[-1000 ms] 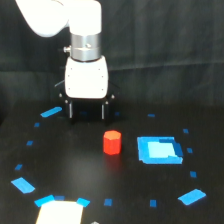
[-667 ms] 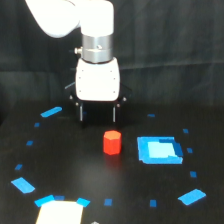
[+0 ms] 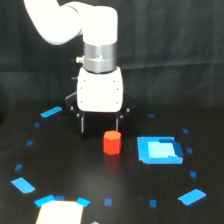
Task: Pick up the red object from the table
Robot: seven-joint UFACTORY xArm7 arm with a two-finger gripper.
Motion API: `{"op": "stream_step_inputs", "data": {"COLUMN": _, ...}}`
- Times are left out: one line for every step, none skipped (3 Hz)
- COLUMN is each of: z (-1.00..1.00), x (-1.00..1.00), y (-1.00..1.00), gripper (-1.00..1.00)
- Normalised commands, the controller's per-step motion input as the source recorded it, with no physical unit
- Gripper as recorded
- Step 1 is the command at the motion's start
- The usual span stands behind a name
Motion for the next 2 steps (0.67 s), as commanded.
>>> {"op": "stream_step_inputs", "data": {"z": -0.73, "x": 1.0, "y": -0.78, "gripper": 1.0}}
{"op": "stream_step_inputs", "data": {"z": -0.7, "x": 1.0, "y": 0.08, "gripper": 1.0}}
